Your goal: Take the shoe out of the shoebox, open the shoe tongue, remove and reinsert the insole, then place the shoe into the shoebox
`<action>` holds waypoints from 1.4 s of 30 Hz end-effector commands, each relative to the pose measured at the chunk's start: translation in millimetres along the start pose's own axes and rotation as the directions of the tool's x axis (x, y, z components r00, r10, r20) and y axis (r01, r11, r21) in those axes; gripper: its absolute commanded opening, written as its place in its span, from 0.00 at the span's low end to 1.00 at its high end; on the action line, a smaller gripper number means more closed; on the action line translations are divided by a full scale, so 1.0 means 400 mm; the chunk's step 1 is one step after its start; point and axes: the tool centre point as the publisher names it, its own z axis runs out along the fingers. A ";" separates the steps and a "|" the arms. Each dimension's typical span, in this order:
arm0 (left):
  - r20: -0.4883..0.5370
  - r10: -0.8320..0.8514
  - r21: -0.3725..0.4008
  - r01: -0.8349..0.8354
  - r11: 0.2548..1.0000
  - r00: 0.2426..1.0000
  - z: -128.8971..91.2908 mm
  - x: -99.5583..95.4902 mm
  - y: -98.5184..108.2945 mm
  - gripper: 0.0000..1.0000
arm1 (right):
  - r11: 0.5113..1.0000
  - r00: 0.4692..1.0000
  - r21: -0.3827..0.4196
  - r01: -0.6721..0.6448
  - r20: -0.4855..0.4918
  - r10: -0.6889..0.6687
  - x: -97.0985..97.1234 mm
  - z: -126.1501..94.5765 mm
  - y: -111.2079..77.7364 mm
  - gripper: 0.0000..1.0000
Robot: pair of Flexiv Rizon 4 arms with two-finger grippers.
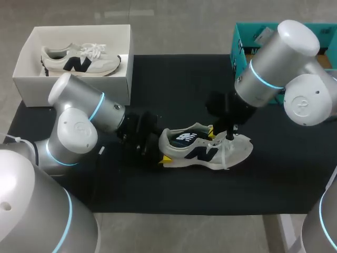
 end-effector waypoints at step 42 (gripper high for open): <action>0.000 -0.001 -0.004 0.001 1.000 1.000 0.003 0.000 0.009 0.00 | 0.986 0.996 -0.153 0.071 -0.035 -0.077 -0.041 0.024 0.082 0.00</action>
